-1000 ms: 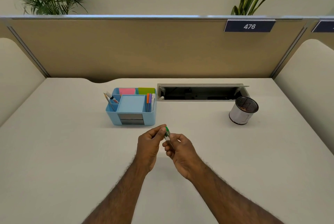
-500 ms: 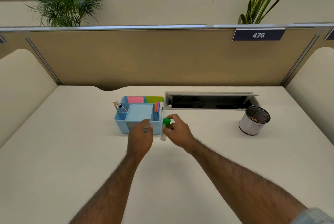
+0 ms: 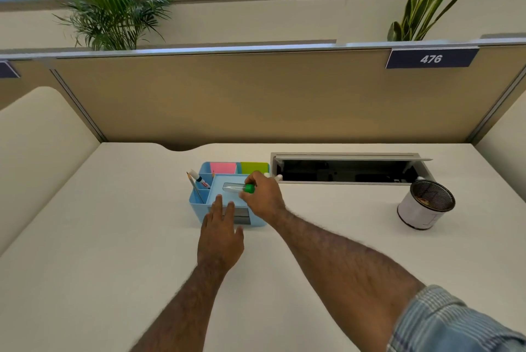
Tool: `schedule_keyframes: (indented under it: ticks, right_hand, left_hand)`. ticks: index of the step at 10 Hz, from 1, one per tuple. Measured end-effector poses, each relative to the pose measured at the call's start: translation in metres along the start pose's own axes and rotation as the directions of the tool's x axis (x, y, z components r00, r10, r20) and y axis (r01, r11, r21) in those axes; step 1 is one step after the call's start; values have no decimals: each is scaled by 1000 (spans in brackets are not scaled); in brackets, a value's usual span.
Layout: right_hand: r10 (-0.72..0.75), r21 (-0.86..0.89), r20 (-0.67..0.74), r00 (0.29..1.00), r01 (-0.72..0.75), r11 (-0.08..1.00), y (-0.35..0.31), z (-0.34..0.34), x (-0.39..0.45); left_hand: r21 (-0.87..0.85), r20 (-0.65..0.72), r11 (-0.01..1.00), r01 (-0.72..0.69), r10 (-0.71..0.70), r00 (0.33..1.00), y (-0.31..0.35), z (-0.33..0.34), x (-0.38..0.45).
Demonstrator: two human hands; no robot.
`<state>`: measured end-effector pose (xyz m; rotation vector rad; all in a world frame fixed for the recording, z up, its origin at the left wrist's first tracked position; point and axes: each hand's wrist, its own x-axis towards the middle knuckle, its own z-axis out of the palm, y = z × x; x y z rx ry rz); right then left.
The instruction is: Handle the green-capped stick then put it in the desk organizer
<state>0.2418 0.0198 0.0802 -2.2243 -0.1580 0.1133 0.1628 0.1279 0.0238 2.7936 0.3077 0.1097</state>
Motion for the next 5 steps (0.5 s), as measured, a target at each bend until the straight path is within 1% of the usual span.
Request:
schedule_keyframes:
  ticks: [1, 2, 4, 5]
  right_hand:
    - [-29, -164, 9, 1000, 30, 986, -2, 6, 6]
    - [-33, -232, 10, 999, 35, 972, -1, 9, 12]
    - [-52, -250, 20, 998, 55, 967, 1, 11, 16]
    - [-67, -238, 3, 998, 66, 969, 6, 12, 11]
  left_hand:
    - [-12, -15, 1000, 25, -25, 1000, 0, 3, -1]
    - [-8, -12, 1000, 30, -30, 999, -1, 8, 0]
    - [-31, -21, 1000, 4, -5, 1000, -4, 7, 0]
    - [-14, 8, 1000, 12, -12, 1000, -1, 0, 1]
